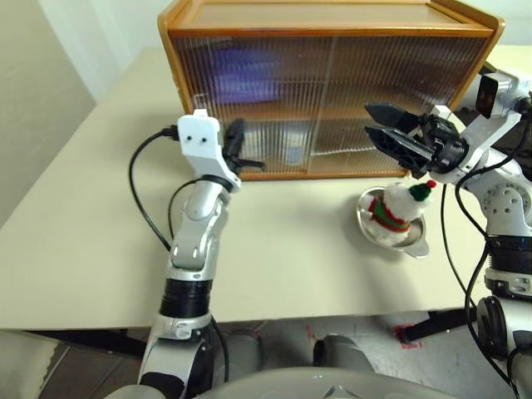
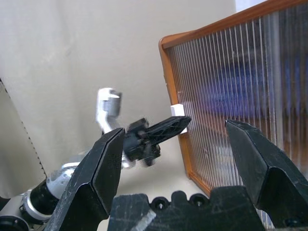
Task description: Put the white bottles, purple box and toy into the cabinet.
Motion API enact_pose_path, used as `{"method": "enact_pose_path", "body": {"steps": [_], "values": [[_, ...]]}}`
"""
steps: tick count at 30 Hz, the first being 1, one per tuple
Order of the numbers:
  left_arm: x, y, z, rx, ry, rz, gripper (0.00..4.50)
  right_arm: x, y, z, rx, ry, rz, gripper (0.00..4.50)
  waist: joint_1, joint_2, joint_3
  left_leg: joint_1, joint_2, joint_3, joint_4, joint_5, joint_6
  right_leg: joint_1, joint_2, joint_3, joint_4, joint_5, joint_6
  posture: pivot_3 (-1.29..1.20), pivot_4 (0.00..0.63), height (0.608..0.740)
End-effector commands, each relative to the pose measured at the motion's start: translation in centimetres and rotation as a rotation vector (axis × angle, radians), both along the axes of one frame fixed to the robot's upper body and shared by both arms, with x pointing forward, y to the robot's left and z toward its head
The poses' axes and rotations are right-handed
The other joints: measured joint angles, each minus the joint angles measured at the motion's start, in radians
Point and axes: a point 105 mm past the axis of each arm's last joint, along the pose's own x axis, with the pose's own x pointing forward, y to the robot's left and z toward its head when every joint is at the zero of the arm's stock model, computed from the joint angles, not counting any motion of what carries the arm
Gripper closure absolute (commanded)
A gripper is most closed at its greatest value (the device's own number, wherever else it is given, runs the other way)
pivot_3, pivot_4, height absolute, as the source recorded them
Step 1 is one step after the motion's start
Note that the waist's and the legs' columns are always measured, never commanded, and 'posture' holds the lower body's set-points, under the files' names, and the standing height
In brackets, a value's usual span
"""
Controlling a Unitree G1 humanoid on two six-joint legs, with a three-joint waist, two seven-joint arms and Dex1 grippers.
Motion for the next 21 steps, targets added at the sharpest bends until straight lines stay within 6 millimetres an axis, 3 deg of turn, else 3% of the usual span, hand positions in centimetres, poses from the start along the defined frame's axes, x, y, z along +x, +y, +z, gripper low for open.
{"method": "enact_pose_path", "body": {"steps": [1, 7, 11, 15, 17, 21], "values": [[-1.5, -2.1, 1.7, 0.026, -0.096, -0.234, 3.86, 0.0, -0.4, 0.0, -0.009, -0.011, -0.032, 0.00, -0.001, 0.000, 0.000, 0.000, 0.000, 0.000, 0.000, 0.000, 0.000, -0.001, 0.000, 0.000, 0.000, 0.000, 0.000, 0.06, 0.000, 0.740], [-3.1, -1.1, 3.1, -0.010, -0.067, -0.591, 1.59, 0.1, -2.4, -0.5, -0.016, -0.004, -0.188, 0.00, -0.025, 0.001, 0.000, 0.000, 0.001, 0.001, 0.000, 0.003, 0.004, -0.002, 0.002, 0.000, 0.001, -0.001, -0.002, 0.02, 0.000, 0.740], [-4.0, 0.9, 3.8, 0.049, -0.076, -0.687, 0.02, 0.5, -4.7, -1.0, -0.033, 0.007, -0.347, 0.00, -0.052, 0.000, 0.000, 0.000, 0.001, 0.001, 0.000, 0.003, 0.005, -0.002, 0.002, 0.000, 0.002, -0.002, -0.001, 0.00, 0.000, 0.740], [-4.6, 2.9, 3.9, 0.100, -0.046, -0.743, 0.01, 2.0, -8.2, -2.1, -0.091, 0.078, -0.549, 0.17, -0.074, 0.000, 0.000, 0.000, 0.000, 0.001, 0.000, 0.003, 0.005, -0.001, 0.002, 0.001, 0.002, -0.003, 0.000, -0.01, 0.000, 0.740], [-4.7, 3.6, 4.0, 0.122, -0.045, -0.744, 0.00, 2.7, -9.7, -2.5, -0.120, 0.112, -0.626, 0.63, -0.084, 0.000, 0.000, 0.001, 0.000, 0.001, 0.000, 0.003, 0.005, 0.000, 0.002, 0.001, 0.002, -0.003, 0.000, -0.01, 0.000, 0.740], [-4.8, 4.4, 4.1, 0.135, -0.035, -0.748, 0.00, 4.1, -11.3, -3.2, -0.204, 0.148, -0.732, 2.09, -0.099, 0.001, 0.000, 0.003, 0.000, 0.001, 0.000, 0.003, 0.005, 0.003, 0.003, 0.002, 0.002, -0.006, 0.000, 0.00, 0.000, 0.740]]}}
